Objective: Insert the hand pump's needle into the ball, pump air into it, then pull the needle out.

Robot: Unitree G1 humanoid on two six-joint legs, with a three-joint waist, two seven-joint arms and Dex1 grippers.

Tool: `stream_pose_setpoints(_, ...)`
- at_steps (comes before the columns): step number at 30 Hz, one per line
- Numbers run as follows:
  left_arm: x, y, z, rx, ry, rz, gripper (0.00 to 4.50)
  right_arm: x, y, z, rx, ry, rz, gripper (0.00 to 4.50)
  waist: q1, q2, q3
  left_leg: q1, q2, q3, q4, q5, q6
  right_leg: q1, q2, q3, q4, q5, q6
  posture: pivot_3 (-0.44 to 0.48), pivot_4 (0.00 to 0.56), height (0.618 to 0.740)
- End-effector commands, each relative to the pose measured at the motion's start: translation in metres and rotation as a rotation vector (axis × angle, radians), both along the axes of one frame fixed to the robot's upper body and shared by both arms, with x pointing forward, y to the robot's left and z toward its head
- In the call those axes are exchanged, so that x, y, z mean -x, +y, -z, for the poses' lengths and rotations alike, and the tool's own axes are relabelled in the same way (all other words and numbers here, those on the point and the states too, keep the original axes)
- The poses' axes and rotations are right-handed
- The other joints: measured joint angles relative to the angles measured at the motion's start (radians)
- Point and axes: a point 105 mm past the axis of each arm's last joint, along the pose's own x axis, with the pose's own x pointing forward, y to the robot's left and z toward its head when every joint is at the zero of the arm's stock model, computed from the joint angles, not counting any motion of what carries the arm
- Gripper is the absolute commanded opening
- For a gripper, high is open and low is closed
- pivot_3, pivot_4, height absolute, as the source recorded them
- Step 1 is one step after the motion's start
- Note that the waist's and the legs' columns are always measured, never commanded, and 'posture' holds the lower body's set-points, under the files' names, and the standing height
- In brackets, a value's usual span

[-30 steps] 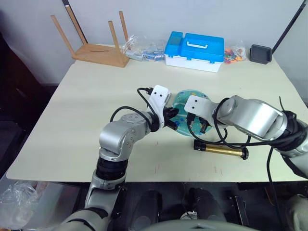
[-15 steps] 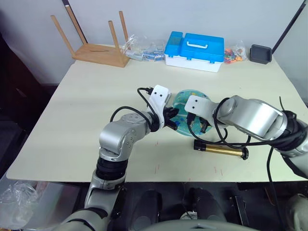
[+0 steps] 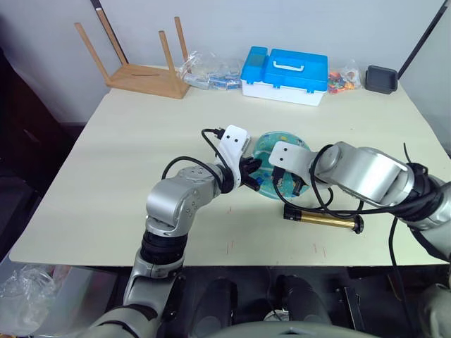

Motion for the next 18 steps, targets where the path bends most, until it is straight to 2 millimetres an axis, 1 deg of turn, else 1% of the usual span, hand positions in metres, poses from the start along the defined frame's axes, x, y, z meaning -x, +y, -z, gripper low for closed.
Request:
stream_pose_setpoints(1, 0.004, -0.001, 0.006, -0.010, 0.022, 0.006, 0.00, -0.001, -0.007, 0.004, 0.040, 0.005, 0.019, 0.34, 0.000, 0.000, 0.000, 0.000, 0.000, 0.000, 0.000, 0.000, 0.000, 0.000, 0.000, 0.000, 0.000, 0.000, 0.000, 0.000, 0.150, 0.740)
stream_pose_setpoints(9, 0.004, -0.002, 0.006, -0.009, 0.017, 0.007, 0.00, -0.002, -0.005, 0.005, 0.048, 0.011, 0.020, 0.34, -0.001, 0.000, 0.000, 0.000, 0.001, -0.004, 0.000, 0.000, 0.000, 0.005, 0.000, -0.004, -0.006, 0.000, 0.000, 0.000, 0.150, 0.740)
stream_pose_setpoints(18, 0.005, -0.002, 0.006, -0.017, 0.009, 0.016, 0.00, -0.004, 0.008, 0.002, -0.007, 0.025, -0.010, 0.34, -0.003, 0.000, 0.000, 0.001, 0.001, -0.004, 0.000, 0.000, 0.000, 0.005, 0.000, -0.005, -0.006, 0.001, -0.001, 0.000, 0.150, 0.740)
